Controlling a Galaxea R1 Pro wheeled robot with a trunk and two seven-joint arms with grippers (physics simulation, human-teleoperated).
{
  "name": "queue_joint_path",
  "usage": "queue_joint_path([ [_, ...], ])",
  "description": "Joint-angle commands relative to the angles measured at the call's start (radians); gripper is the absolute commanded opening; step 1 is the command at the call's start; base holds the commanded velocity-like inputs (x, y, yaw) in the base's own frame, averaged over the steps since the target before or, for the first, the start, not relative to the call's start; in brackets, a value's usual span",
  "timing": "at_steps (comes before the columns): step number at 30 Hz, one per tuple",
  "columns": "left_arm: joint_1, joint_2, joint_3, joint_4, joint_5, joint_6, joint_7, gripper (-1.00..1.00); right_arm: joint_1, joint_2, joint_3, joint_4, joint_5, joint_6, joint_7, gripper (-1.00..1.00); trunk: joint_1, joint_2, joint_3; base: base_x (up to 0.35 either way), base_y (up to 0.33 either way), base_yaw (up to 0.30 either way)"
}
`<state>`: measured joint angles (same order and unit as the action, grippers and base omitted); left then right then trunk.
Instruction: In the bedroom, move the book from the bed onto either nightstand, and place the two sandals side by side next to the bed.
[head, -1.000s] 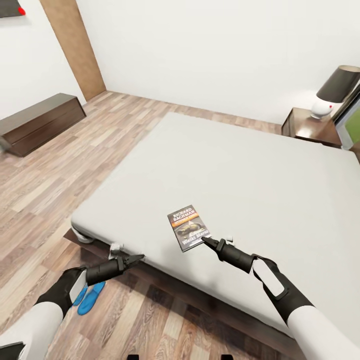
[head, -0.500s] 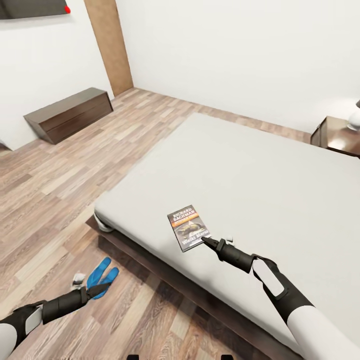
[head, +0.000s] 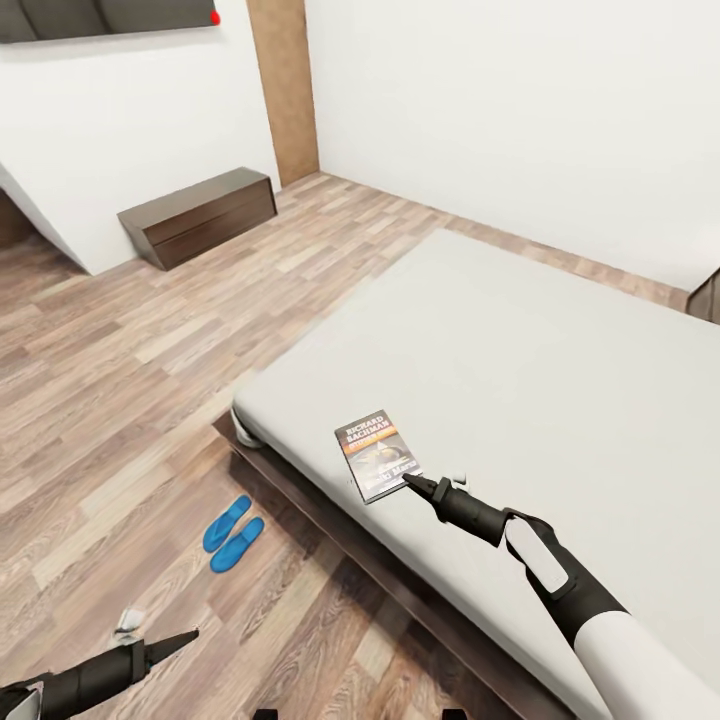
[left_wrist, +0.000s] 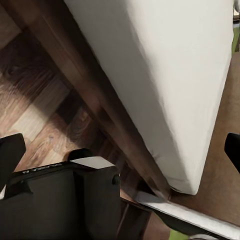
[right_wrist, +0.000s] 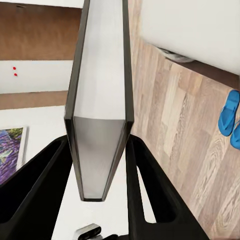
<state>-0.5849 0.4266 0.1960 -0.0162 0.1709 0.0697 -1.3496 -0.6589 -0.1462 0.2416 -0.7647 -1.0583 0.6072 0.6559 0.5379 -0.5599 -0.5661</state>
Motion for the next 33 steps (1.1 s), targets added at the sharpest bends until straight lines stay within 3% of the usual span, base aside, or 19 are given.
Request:
queue_joint_path([
  [1,0.002,-0.002,-0.004,0.001,0.003,-0.007,0.013,1.0,-0.001,-0.001,0.002,-0.001,-0.012,0.006,-0.001,-1.0,0.0,-0.001,-0.001,0.0,0.0,0.296],
  [3,0.008,-0.014,-0.009,0.001,0.001,-0.047,0.073,1.0,0.0,-0.002,0.002,-0.001,-0.012,0.006,-0.001,-1.0,0.0,-0.001,-0.001,0.0,0.0,0.296],
  [6,0.037,-0.052,-0.014,0.001,-0.021,-0.113,0.228,1.0,-0.001,-0.002,0.002,-0.001,-0.012,0.006,-0.001,-1.0,0.0,-0.001,-0.001,0.0,0.0,0.296],
  [7,0.057,-0.074,-0.014,0.001,-0.059,-0.139,0.312,1.0,-0.001,-0.002,0.002,-0.001,-0.012,0.006,-0.001,-1.0,0.0,-0.001,-0.001,0.0,0.0,0.293],
  [11,0.077,-0.106,-0.014,0.001,-0.153,-0.165,0.428,1.0,0.0,-0.003,0.002,-0.001,-0.012,0.006,-0.001,-1.0,0.0,-0.001,-0.001,0.0,0.0,0.173],
  [16,0.082,-0.123,-0.014,0.001,-0.189,-0.173,0.461,1.0,0.0,-0.003,0.002,-0.004,-0.012,0.006,0.0,-1.0,0.0,-0.001,-0.001,0.0,0.0,0.027],
  [33,0.083,-0.129,-0.01,0.002,-0.183,-0.171,0.467,1.0,0.0,-0.001,0.004,-0.006,-0.012,0.005,-0.001,-1.0,0.0,-0.001,-0.001,0.0,0.0,0.005],
])
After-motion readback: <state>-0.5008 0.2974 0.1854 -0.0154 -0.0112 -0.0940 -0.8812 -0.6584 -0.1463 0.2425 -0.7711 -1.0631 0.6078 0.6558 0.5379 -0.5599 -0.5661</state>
